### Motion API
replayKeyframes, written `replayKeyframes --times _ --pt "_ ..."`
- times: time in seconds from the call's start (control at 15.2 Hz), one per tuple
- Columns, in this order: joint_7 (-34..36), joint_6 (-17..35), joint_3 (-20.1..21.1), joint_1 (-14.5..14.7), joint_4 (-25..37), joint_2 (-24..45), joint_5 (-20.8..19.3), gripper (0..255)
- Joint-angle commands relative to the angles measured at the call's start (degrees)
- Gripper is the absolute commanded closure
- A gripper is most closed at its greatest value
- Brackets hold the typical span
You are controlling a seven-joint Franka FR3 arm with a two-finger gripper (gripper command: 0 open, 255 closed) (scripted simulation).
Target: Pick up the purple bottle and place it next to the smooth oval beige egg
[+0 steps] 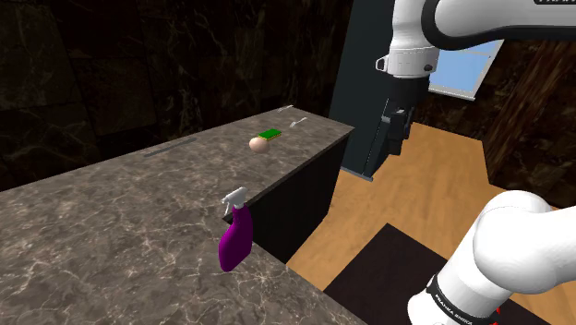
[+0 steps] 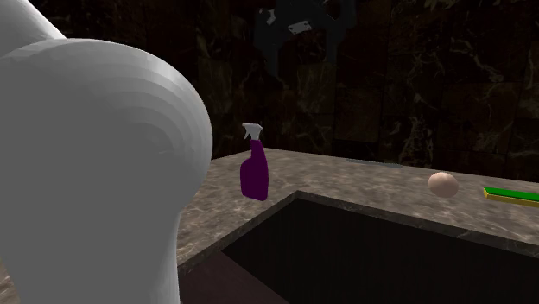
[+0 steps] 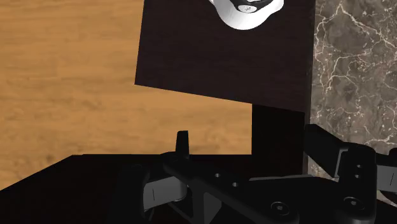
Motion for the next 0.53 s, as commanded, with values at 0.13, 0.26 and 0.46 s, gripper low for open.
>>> replayKeyframes --times 0.13,0.26,0.46 --pt "5.56 1.35 3.07 0.09 -2.44 -1.95 2.69 0" --pt "11.13 2.91 6.35 0.22 -4.49 -3.4 5.49 0" --pt "19.49 5.67 11.66 0.37 -6.8 -4.54 9.78 0"
